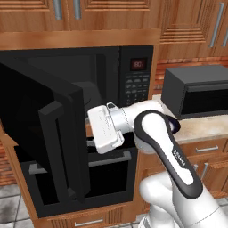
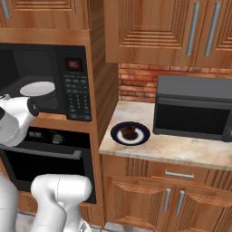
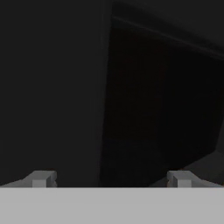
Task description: Pick the sweet potato from the counter and place it in the microwave. Then turn on the microwave.
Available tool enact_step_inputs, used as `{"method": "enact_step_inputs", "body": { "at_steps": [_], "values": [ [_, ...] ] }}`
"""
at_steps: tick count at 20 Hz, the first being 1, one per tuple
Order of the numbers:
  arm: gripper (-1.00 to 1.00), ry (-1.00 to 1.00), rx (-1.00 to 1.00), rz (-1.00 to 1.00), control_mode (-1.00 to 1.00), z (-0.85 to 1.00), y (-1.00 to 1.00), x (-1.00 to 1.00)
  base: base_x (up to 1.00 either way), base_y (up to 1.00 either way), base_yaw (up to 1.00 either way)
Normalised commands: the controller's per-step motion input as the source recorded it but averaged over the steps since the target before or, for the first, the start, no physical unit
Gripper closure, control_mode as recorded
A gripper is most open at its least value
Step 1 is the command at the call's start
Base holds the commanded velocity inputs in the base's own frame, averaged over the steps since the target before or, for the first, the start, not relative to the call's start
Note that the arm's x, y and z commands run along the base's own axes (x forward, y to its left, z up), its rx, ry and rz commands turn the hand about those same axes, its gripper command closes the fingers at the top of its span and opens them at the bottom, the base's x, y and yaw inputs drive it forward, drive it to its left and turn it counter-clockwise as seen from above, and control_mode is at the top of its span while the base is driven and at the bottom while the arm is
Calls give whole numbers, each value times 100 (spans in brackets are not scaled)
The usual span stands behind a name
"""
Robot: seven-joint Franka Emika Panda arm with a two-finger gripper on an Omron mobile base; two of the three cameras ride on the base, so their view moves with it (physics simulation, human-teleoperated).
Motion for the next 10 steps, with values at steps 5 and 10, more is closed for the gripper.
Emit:
{"method": "enact_step_inputs", "body": {
  "at_steps": [5, 10],
  "values": [
    [-100, 0, 0, 1, -100, -10, 21, 13, 0, 0, 0],
    [-100, 0, 0, 2, -100, -11, 23, 11, 0, 0, 0]
  ]
}}
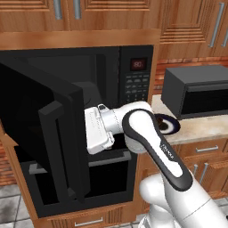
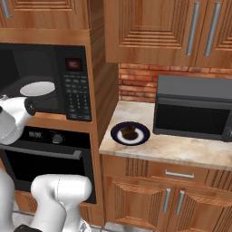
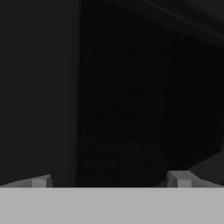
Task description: Pick the sweet potato from the counter and place it in the microwave. Then turn on the microwave.
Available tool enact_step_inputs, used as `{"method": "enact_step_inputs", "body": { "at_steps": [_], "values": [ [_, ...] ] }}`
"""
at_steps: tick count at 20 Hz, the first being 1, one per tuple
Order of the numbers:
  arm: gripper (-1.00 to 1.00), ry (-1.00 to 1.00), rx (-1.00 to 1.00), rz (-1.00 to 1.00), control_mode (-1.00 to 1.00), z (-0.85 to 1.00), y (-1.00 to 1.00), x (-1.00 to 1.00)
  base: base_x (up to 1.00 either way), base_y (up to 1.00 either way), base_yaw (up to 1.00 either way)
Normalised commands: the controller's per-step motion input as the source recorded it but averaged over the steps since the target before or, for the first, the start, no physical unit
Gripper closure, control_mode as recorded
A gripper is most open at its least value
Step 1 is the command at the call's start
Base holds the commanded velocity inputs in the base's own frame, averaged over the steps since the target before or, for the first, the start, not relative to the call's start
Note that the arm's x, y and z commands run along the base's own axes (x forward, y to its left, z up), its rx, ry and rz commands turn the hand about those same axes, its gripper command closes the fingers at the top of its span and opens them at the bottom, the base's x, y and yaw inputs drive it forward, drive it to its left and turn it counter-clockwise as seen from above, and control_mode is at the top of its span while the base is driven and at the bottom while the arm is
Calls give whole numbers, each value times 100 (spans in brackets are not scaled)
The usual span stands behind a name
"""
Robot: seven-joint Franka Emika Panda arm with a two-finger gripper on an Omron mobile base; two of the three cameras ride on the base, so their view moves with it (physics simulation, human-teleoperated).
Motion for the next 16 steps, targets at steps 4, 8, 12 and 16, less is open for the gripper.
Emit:
{"method": "enact_step_inputs", "body": {
  "at_steps": [4, 8, 12, 16],
  "values": [
    [-100, 0, 0, 2, -100, -11, 21, 8, 0, 0, 0],
    [-100, 0, 0, 2, -100, -10, 20, 7, 0, 0, 0],
    [-100, 0, 0, 2, -100, -10, 19, 6, 0, 0, 0],
    [-100, -1, 0, 2, -100, -8, 19, 2, 0, 0, 0]
  ]
}}
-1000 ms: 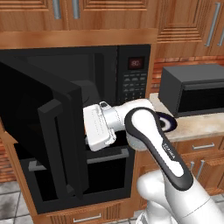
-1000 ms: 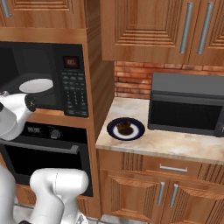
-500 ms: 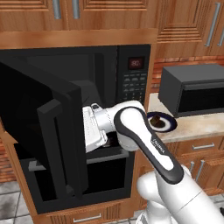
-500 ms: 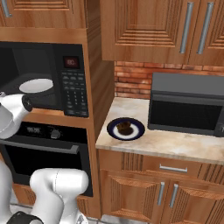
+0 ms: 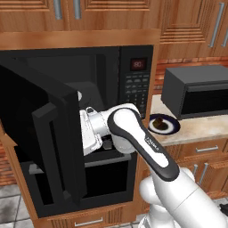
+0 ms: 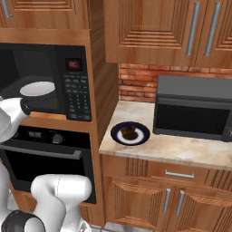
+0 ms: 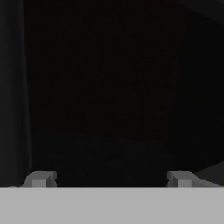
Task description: Pick the sweet potato from the counter and place it in the microwave. Then turn on the microwave.
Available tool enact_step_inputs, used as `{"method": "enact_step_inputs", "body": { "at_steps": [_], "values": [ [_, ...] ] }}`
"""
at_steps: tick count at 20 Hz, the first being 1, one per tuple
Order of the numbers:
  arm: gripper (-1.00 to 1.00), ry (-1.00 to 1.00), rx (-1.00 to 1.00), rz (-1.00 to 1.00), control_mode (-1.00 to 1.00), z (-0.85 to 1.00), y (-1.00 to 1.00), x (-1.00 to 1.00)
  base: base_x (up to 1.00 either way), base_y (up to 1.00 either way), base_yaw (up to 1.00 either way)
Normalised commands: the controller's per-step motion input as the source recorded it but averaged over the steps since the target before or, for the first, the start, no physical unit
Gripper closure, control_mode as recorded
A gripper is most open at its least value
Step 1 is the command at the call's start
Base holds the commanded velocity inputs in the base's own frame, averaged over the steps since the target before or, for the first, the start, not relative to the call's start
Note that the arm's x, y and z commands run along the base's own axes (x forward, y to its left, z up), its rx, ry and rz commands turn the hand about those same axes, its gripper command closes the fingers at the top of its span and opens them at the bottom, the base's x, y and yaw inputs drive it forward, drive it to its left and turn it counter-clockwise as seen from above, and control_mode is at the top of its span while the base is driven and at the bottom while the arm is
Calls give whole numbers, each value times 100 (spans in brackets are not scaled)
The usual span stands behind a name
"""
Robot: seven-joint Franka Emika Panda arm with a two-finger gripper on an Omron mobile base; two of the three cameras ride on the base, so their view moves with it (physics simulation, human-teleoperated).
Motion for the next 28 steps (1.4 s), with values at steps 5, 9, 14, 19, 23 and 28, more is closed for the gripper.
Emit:
{"method": "enact_step_inputs", "body": {
  "at_steps": [5, 9, 14, 19, 23, 28],
  "values": [
    [-100, -1, 0, 3, -100, -8, 20, 0, 0, 0, 0],
    [-100, -1, 0, 3, -100, -9, 19, 1, 0, 0, 0],
    [-100, -2, 0, 4, -100, -11, 17, 2, 0, 0, 0],
    [-100, -2, 0, 3, -100, -8, 10, 3, 0, 0, 0],
    [-100, -5, 0, 2, -100, -3, 4, 2, 0, 0, 0],
    [-100, -6, 0, 3, -100, -2, 0, 0, 0, 0, 0]
  ]
}}
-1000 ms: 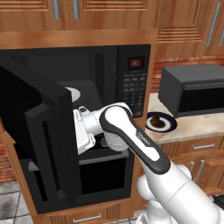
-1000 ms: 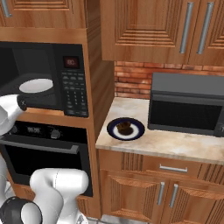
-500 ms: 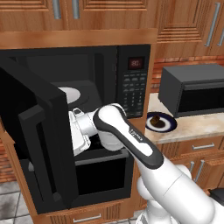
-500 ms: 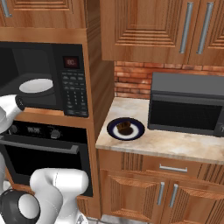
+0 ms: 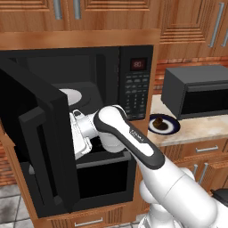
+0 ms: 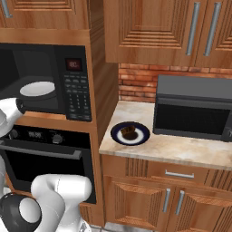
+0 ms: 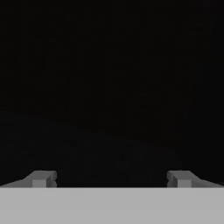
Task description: Pick the sweet potato from the counter and place it in the microwave. Then turn on the microwave.
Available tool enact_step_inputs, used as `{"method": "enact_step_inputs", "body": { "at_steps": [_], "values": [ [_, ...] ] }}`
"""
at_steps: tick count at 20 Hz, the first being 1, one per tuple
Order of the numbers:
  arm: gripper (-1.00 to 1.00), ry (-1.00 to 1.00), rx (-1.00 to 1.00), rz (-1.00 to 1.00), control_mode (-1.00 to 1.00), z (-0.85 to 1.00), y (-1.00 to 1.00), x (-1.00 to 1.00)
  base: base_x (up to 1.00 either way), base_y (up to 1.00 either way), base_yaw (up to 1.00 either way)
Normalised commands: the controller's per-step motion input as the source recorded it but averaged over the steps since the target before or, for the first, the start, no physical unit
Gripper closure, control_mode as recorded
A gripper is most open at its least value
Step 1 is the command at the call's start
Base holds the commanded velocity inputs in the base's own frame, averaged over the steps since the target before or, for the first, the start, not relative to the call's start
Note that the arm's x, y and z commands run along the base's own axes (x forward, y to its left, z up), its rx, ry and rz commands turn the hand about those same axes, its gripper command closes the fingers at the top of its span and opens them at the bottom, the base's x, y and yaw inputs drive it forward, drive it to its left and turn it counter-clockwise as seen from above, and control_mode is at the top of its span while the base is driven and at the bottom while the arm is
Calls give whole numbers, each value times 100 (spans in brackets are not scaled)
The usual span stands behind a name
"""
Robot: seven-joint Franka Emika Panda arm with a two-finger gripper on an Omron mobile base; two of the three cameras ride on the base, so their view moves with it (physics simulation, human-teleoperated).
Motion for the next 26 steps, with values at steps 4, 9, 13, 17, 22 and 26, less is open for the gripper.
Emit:
{"method": "enact_step_inputs", "body": {
  "at_steps": [4, 9, 13, 17, 22, 26],
  "values": [
    [-100, -5, 0, 5, -100, -7, 1, 0, 0, 0, 0],
    [-100, -3, 0, 6, -100, -10, 8, 3, 0, 0, 0],
    [-100, -3, 0, 6, -100, -9, 9, 3, 0, 0, 0],
    [-100, -5, 0, 2, -100, -1, -1, 1, 0, 0, 0],
    [-100, -5, 0, 0, -100, 0, -18, 0, 0, 0, 0],
    [-100, 0, 3, 0, -100, 0, -48, 0, 0, 0, 0]
  ]
}}
